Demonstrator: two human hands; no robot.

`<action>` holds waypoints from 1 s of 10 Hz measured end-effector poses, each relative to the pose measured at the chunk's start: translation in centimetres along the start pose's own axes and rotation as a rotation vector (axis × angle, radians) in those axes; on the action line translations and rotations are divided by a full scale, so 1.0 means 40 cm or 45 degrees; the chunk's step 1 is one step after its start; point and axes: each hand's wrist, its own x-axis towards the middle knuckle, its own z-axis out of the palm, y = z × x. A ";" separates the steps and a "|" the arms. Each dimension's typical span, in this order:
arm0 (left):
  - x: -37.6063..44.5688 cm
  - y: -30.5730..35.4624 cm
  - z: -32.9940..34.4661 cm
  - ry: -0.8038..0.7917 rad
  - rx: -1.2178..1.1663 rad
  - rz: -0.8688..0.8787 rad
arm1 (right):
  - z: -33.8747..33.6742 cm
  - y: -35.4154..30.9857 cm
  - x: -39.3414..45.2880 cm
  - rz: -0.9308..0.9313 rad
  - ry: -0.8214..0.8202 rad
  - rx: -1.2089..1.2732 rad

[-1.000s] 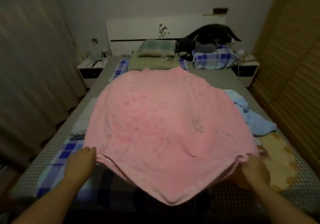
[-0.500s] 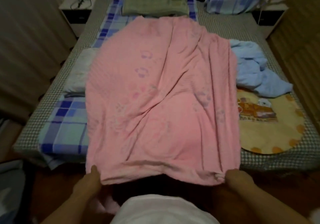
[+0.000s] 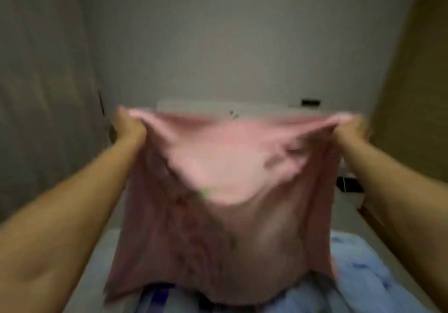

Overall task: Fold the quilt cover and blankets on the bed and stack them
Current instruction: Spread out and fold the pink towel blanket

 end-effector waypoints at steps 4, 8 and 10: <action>-0.291 0.135 -0.365 0.234 0.505 0.312 | -0.577 -0.208 -0.503 -0.701 -0.502 -0.768; -1.015 -0.684 -0.291 -0.440 1.312 0.254 | -0.747 0.585 -1.079 -0.533 -0.675 -1.678; -1.292 -0.797 -0.204 -0.760 1.362 0.364 | -0.734 0.837 -1.297 -0.392 -0.976 -1.582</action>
